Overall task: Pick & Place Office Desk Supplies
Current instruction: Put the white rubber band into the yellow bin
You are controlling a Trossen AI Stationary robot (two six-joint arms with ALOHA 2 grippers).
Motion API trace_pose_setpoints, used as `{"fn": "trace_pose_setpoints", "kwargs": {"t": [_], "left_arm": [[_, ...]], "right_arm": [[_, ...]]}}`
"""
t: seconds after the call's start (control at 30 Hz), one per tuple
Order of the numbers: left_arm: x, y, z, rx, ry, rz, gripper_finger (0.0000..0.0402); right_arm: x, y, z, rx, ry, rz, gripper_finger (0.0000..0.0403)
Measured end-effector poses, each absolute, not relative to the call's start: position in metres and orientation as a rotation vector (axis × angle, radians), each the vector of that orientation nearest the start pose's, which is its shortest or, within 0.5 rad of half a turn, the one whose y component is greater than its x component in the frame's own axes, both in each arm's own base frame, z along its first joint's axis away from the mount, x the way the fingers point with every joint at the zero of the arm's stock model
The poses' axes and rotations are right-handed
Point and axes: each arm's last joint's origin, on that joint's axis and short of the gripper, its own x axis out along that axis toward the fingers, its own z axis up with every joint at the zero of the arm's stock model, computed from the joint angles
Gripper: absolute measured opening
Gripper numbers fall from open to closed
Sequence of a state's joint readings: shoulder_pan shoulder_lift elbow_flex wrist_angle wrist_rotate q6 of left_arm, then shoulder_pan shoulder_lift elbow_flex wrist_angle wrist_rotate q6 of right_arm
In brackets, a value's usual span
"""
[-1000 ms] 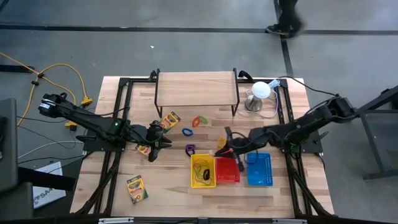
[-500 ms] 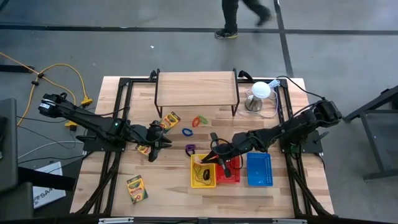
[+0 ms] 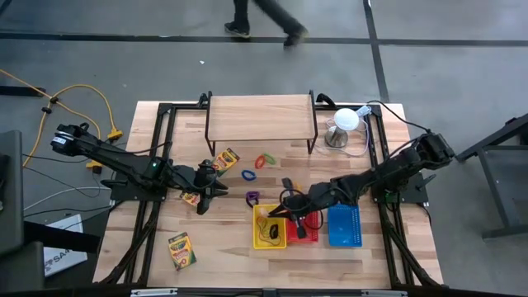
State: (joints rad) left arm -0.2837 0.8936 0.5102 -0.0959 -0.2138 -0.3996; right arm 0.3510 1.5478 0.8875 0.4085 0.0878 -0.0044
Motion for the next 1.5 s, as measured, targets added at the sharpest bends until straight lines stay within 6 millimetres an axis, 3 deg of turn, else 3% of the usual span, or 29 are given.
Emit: {"fn": "trace_pose_setpoints", "kwargs": {"t": [0.3,1.07,1.5], "left_arm": [[0.184,-0.047,0.229,-0.274,0.470,0.025,0.0074],[0.184,-0.047,0.229,-0.274,0.471,0.025,0.0074],[0.184,-0.047,0.229,-0.274,0.471,0.025,0.0074]], "right_arm": [[0.311,0.125,0.234,-0.069,0.308,0.189,0.0002],[0.327,0.138,0.188,0.060,0.421,0.192,0.0002],[0.327,0.138,0.187,0.142,0.433,0.162,0.0002]]}}
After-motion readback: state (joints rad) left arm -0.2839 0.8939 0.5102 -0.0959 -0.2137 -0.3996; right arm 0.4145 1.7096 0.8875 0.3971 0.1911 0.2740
